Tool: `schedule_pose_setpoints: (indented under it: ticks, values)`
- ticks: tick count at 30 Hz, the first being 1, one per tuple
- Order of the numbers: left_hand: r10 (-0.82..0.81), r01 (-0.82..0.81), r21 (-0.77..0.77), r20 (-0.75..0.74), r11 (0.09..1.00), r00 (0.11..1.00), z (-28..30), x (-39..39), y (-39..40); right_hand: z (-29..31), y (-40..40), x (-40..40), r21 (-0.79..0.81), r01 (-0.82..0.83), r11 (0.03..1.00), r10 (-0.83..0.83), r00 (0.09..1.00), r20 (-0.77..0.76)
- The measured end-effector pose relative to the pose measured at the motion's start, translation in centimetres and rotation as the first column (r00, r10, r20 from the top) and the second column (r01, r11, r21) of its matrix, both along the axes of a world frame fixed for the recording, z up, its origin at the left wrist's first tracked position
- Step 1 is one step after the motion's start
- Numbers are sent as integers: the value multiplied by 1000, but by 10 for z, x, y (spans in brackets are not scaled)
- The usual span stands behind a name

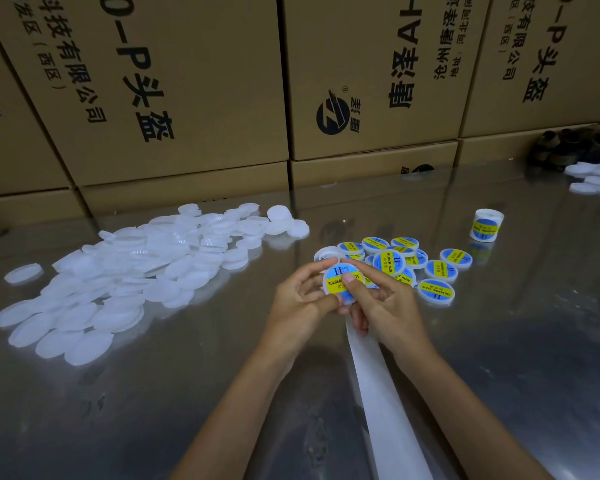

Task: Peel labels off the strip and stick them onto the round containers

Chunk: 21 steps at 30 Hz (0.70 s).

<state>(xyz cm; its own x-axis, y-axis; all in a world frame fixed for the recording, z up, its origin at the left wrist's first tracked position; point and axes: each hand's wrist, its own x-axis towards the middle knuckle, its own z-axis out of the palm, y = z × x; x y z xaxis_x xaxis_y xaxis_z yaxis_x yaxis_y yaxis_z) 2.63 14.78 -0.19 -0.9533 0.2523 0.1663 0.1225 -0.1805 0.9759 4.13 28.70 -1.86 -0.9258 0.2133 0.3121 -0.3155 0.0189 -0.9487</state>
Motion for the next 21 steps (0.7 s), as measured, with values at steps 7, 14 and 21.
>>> schedule_pose_setpoints:
  ticks: [7,14,21]
  values:
    - [92,-94,41,37,995,995,-3,-4,-3,3,2,2,16,-64,998,63,995,78]
    - [128,-128,26,14,991,992,-6,-1,1,-1,2,0,30,-34,999,33,999,34]
    - [130,-131,42,10,991,991,-8,-4,1,-2,7,-5,-55,107,993,-105,994,42]
